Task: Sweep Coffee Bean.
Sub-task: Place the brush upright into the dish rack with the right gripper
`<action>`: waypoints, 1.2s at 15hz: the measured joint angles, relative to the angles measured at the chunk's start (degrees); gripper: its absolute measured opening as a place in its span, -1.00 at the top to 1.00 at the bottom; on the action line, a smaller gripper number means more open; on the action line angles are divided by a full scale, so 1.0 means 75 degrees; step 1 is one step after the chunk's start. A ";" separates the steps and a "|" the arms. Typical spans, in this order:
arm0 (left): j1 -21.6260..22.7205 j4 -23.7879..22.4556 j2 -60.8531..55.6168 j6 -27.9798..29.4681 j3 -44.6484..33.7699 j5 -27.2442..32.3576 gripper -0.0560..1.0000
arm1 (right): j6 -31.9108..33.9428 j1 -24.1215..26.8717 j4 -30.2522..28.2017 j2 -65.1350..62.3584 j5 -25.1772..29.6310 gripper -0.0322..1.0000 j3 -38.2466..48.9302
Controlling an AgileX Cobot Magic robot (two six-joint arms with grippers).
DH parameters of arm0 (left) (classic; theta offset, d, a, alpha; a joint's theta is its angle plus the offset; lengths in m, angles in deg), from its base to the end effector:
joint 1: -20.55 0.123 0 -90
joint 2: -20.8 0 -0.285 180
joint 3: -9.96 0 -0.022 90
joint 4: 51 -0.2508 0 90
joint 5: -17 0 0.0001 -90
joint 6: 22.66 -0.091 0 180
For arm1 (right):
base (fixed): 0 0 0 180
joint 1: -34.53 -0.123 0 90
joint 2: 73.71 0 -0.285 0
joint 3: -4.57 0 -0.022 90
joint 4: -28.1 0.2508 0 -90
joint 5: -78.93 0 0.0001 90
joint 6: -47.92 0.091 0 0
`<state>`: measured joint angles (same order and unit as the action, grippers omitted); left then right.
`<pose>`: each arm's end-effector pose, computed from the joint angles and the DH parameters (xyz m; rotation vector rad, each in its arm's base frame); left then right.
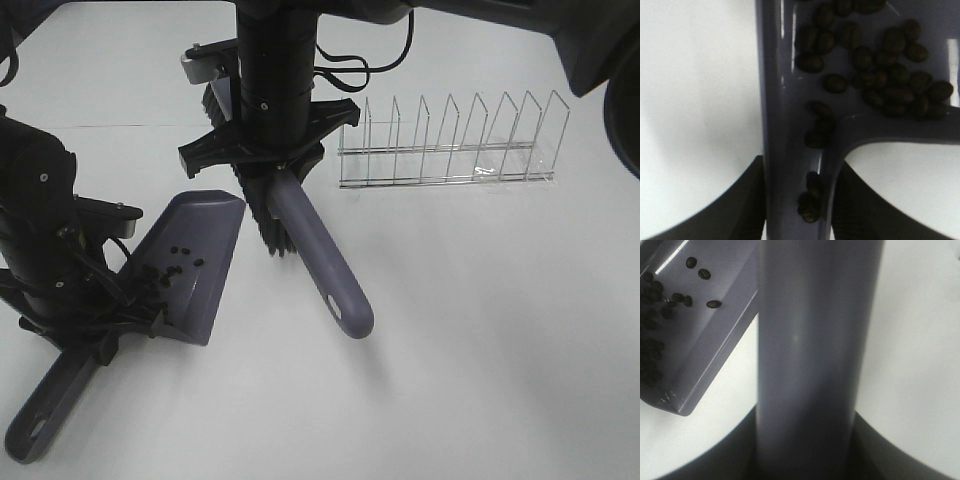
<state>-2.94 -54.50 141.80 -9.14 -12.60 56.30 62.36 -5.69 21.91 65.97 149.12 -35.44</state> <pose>0.2847 -0.1199 0.0878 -0.3444 -3.0860 -0.0798 0.3757 0.3056 0.1979 -0.6945 2.8531 -0.0173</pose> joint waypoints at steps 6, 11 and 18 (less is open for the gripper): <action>0.0000 0.0000 0.0000 -0.0015 0.0000 0.0000 0.30 | -0.0428 0.1253 0.0703 -0.1230 -0.0031 0.29 0.0848; 0.0000 0.0015 0.0000 -0.0023 0.0000 0.0000 0.30 | -0.1092 0.2804 0.0978 -0.2582 0.0015 0.29 0.3491; 0.0000 0.0076 0.0015 -0.0023 0.0015 0.0031 0.30 | -0.1772 0.4034 0.0970 -0.2269 0.0015 0.29 0.4332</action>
<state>-2.94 -53.93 141.92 -9.31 -12.48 56.53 49.06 24.56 29.19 48.95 149.24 -2.95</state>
